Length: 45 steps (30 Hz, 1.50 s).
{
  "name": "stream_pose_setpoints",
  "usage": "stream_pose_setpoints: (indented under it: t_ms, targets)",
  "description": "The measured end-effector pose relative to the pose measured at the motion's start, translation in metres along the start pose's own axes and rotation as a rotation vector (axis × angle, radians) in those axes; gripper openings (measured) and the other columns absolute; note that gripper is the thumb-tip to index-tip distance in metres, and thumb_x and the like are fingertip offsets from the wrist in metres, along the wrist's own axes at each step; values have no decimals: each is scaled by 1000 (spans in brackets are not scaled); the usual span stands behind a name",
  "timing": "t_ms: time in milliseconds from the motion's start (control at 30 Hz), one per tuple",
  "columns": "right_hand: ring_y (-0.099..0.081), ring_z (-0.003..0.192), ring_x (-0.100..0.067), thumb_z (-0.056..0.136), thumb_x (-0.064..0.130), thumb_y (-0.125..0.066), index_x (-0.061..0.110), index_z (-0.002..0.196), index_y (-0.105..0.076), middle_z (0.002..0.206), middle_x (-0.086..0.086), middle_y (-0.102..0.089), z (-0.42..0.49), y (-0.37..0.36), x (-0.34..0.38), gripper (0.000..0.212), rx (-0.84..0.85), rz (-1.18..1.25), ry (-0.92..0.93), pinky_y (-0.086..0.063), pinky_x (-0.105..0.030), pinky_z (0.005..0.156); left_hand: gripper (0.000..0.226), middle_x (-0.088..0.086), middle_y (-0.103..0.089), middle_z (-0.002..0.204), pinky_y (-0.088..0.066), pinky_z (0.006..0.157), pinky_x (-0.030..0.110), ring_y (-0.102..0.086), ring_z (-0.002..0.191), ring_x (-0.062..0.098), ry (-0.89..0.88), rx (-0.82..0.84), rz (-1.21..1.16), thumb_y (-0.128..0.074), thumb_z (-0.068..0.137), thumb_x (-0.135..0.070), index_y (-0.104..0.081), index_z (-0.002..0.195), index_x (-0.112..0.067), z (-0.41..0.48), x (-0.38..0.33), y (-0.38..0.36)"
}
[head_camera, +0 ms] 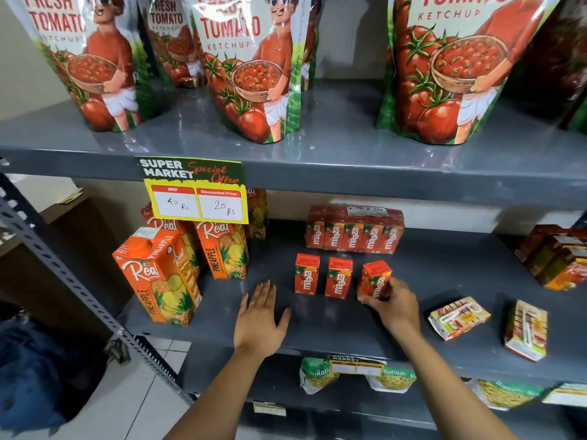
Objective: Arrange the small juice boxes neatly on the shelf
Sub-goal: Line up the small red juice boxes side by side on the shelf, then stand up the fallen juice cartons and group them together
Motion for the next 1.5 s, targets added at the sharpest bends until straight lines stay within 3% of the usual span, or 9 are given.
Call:
stream_pose_setpoints:
  t_ms: [133,333,500,667,800,900,1000,1233,1500]
  targets:
    - [-63,87,-39,65,46,-81,4,98,-59,98,-16,-63,-19,1,17,57,-195,-130,-11,-49,-41,67,86,1,-14,161,-3,119,35,-7,147,14,2,17,12,-5,81,-63,-16,151,-14,0,0,0]
    - [-61,99,-39,68,41,-80,5,108,-51,106,-16,-61,-25,-6,15,61,-179,-14,-50,-49,-43,76,87,2,-15,160,-4,120,36,-8,147,15,6,19,5,-4,81,-63,-17,151,-13,-1,2,0]
    - [-54,107,-17,61,31,-88,18,150,-11,119,0,-50,-31,25,4,118,-76,345,-20,-46,-33,89,83,4,-9,161,-3,120,39,-2,148,16,15,148,60,-6,86,-63,-11,151,-11,2,4,-9]
    - [-16,146,-24,72,36,-78,20,152,-5,157,-8,-23,-17,94,-31,110,249,-435,164,-18,-33,116,38,7,-63,129,-32,112,47,-54,123,29,-73,-68,-101,-58,90,-26,-61,124,-10,-34,-54,40]
    - [-8,148,-21,86,15,-54,27,152,-4,161,-4,-11,-11,98,-63,84,481,-820,290,-8,-36,120,37,-11,-57,135,-37,106,25,-51,124,12,-310,-6,-385,-51,92,-30,-59,128,-24,-58,-175,40]
    - [-36,137,-25,82,21,-59,26,141,-40,149,-3,-41,-3,109,-58,62,360,-706,366,-28,-32,112,44,-8,-48,145,-33,108,24,-45,131,12,-386,71,-416,-47,92,-31,-53,134,-22,-42,-256,16]
    - [-51,122,-31,84,23,-60,24,136,-44,136,-6,-51,8,137,-66,55,202,-457,284,-44,-35,90,51,0,-35,153,-24,114,27,-32,141,18,-296,97,-446,-43,92,-23,-40,143,-18,-8,-296,-18]
    - [-62,98,-33,81,31,-71,16,120,-53,109,-10,-67,25,264,-142,46,-232,64,18,-39,-30,71,58,2,-7,162,-2,119,37,-3,148,19,-187,156,-100,-29,100,-38,-12,151,-16,27,-335,-80]
    - [-62,95,-39,74,25,-80,8,99,-45,102,-20,-64,26,299,-230,47,-246,111,-137,-44,-39,69,59,1,-9,161,0,119,35,-3,148,16,-175,104,-96,-30,99,-40,-16,151,-16,24,-335,-82]
Point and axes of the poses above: each hand's wrist, its own z-axis towards the middle knuckle, its own y-axis out of the back of the hand, x = y × z, the point moved 9 cm from there along z, towards the middle knuckle
